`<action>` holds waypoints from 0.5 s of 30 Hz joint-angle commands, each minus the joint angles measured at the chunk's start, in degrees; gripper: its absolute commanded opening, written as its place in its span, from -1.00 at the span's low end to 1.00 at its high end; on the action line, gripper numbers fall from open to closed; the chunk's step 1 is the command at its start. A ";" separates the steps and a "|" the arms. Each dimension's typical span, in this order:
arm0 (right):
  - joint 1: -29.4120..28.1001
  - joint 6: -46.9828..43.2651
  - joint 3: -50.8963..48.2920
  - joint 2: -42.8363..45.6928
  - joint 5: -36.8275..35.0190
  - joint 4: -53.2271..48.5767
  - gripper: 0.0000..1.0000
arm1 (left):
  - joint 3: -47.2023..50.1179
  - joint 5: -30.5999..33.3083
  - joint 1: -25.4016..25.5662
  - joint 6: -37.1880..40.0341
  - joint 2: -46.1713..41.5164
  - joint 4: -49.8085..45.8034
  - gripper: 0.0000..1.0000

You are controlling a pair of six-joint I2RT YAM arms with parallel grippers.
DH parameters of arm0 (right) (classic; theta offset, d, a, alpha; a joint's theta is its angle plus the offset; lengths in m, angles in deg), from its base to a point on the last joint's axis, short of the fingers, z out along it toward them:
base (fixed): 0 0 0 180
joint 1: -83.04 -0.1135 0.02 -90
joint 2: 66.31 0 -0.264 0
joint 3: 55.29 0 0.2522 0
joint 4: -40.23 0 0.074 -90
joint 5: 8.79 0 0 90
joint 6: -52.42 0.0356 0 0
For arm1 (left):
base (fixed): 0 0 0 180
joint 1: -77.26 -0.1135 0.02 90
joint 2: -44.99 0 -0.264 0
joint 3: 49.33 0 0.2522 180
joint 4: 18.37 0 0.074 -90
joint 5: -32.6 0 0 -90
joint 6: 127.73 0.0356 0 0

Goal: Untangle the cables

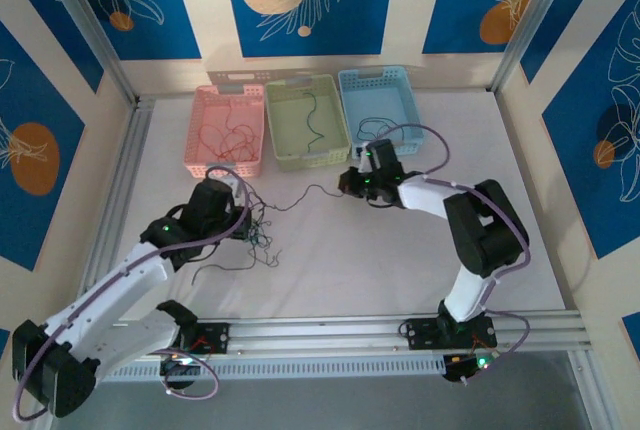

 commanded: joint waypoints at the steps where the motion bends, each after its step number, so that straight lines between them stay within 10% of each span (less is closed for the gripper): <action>1: 5.35 8.52 -4.77 0.91 1.54 6.25 -1.00 | -1.69 6.29 -0.54 -1.61 -2.43 -6.54 -1.00; 15: 11.86 16.94 -10.99 2.40 0.38 11.04 -1.00 | -11.90 22.62 -1.33 0.01 -11.76 -20.06 -1.00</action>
